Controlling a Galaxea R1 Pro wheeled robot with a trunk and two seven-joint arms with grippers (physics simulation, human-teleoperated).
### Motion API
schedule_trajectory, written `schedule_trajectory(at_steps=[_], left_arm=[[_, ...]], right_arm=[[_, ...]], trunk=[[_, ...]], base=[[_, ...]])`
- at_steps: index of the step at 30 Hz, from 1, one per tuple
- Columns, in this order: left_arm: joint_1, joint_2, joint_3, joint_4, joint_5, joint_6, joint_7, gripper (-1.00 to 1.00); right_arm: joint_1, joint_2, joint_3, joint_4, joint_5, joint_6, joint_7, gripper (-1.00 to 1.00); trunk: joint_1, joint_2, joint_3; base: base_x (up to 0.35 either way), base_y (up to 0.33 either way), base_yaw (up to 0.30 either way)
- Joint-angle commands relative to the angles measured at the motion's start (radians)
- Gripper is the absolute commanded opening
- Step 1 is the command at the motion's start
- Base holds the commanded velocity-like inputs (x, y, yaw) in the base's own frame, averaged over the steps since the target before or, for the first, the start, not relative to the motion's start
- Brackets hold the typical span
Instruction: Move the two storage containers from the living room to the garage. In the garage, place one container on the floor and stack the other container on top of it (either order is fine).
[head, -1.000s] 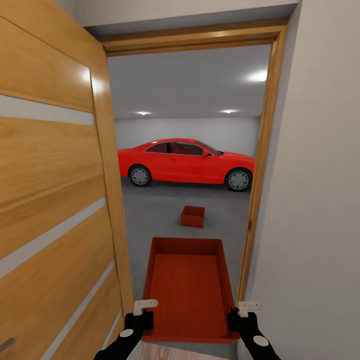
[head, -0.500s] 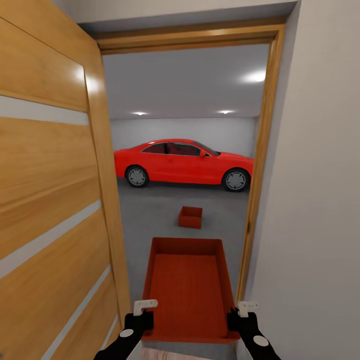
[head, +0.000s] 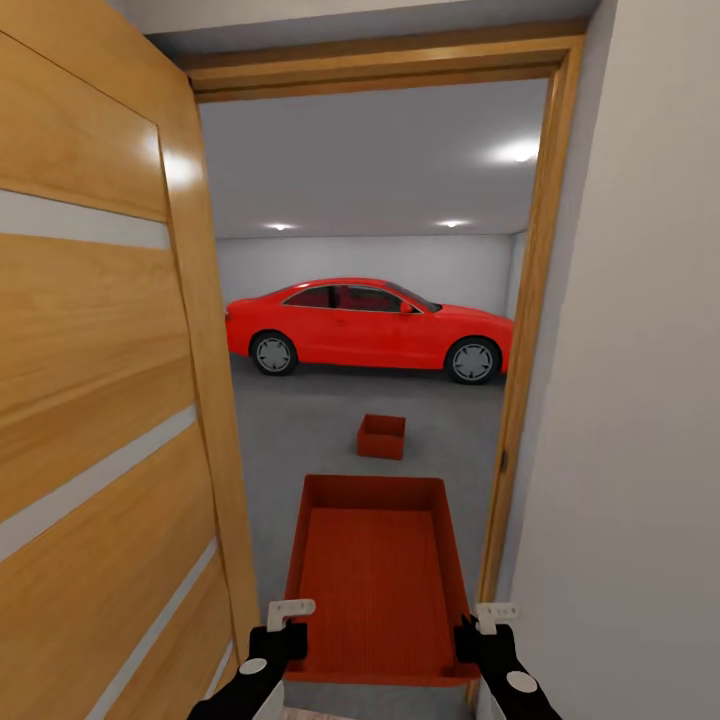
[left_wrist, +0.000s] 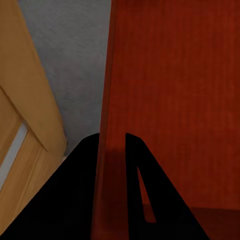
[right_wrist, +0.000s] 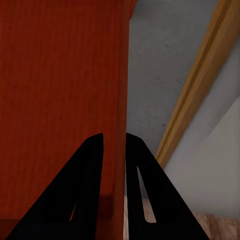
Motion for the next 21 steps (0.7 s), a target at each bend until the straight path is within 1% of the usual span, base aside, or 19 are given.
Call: schedule_trajectory(at_steps=[1,3,8,14,18,21], left_arm=[[-0.002,-0.002,0.017,-0.040,-0.004,-0.002,-0.006,-1.00],[-0.002,-0.002,0.017,-0.040,-0.004,-0.002,-0.006,-1.00],[-0.002,-0.002,0.017,-0.040,-0.004,-0.002,-0.006,-1.00],[-0.002,-0.002,0.017,-0.040,-0.004,-0.002,-0.006,-1.00],[-0.002,-0.002,0.017,-0.040,-0.004,-0.002,-0.006,-1.00],[-0.002,-0.002,0.017,-0.040,-0.004,-0.002,-0.006,-1.00]], right_arm=[[0.001,0.001,0.028,0.002,0.006,-0.003,0.001,-1.00],[0.001,0.001,0.028,0.002,0.006,-0.003,0.001,-1.00],[0.001,0.001,0.028,0.002,0.005,-0.003,0.001,-1.00],[0.001,0.001,0.028,0.002,0.005,-0.003,0.001,-1.00],[0.001,0.001,0.028,0.002,0.005,-0.003,0.001,-1.00],[0.001,0.001,0.028,0.002,0.005,-0.003,0.001,-1.00]], trunk=[[0.000,-0.001,-0.001],[0.000,-0.001,-0.001],[0.000,-0.001,-0.001],[0.000,-0.001,-0.001],[0.000,-0.001,-0.001],[0.000,-0.001,-0.001]], base=[[0.000,0.000,0.000],[0.000,0.000,-0.063],[0.000,0.000,-0.160],[0.000,0.009,-0.018],[0.009,0.144,-0.001],[0.003,0.033,0.000]])
